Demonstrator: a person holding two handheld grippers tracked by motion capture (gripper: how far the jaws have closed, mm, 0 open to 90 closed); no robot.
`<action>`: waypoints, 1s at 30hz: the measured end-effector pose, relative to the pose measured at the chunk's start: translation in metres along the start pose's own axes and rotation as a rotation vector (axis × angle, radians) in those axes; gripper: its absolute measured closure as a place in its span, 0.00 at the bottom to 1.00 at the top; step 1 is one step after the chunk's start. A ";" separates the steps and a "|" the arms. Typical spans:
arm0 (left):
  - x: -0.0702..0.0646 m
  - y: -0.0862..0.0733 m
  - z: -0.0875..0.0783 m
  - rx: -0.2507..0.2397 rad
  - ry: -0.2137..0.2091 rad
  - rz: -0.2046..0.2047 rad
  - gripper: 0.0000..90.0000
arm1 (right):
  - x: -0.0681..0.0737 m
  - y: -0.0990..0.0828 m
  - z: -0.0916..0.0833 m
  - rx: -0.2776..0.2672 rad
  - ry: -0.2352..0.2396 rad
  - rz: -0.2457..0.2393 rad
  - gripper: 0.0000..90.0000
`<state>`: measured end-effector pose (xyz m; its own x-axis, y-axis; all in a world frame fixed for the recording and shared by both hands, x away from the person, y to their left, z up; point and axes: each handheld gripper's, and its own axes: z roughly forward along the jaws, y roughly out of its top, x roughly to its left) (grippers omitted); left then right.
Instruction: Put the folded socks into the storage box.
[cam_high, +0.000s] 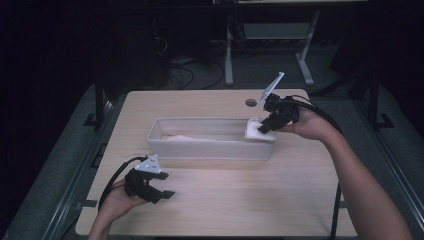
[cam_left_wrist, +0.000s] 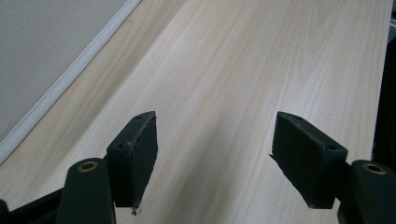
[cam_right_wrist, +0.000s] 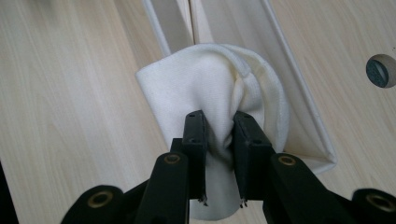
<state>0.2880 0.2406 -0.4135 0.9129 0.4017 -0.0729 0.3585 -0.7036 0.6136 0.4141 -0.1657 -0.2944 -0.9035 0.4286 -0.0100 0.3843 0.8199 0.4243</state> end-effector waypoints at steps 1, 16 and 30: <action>0.000 0.000 -0.001 0.001 0.001 0.003 0.34 | -0.001 0.000 0.002 0.001 0.002 0.003 0.84; 0.002 -0.001 0.000 -0.002 -0.001 -0.006 0.34 | -0.016 0.001 0.017 0.031 0.006 0.017 0.84; 0.004 -0.001 0.001 -0.005 -0.013 -0.004 0.34 | -0.032 0.002 0.037 0.062 0.022 0.037 0.84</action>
<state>0.2920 0.2422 -0.4149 0.9139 0.3969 -0.0851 0.3610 -0.6988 0.6175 0.4507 -0.1638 -0.3273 -0.8922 0.4510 0.0249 0.4278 0.8259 0.3672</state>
